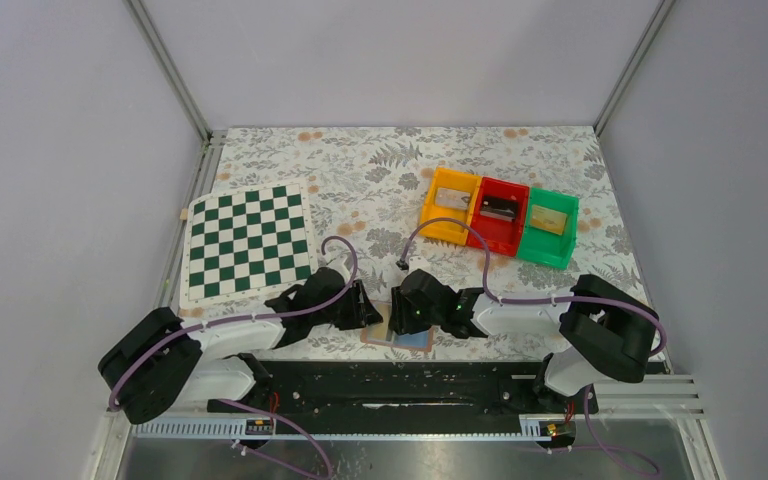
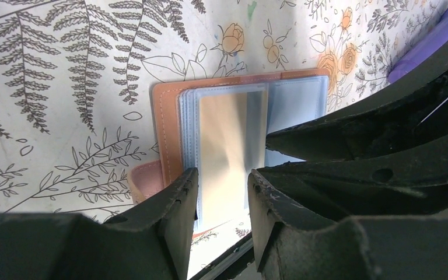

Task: Take the credit cards out of the card holder
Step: Remove the credit card from the card holder.

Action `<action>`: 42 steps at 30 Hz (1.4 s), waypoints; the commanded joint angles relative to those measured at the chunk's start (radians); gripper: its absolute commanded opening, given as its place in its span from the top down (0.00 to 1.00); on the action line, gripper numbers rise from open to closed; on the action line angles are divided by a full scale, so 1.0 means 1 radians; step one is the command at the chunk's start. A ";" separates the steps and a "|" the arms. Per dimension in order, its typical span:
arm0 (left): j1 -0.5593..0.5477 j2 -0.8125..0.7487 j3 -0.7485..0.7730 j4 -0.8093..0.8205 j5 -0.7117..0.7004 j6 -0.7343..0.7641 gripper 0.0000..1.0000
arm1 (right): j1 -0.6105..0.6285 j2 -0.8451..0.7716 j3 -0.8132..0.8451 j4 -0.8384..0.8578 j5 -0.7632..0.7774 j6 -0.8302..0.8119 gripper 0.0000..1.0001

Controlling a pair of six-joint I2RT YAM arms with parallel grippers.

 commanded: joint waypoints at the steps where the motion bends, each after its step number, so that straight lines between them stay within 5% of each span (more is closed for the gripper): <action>1: 0.003 0.008 -0.014 0.068 0.029 -0.002 0.64 | -0.003 -0.011 -0.010 0.008 0.024 0.004 0.59; 19: -0.002 -0.032 -0.073 0.289 0.162 -0.103 0.66 | -0.003 -0.031 -0.079 0.160 -0.002 0.014 0.55; 42: -0.042 0.061 -0.022 0.447 0.200 -0.122 0.67 | -0.003 -0.258 -0.251 0.246 0.117 0.040 0.55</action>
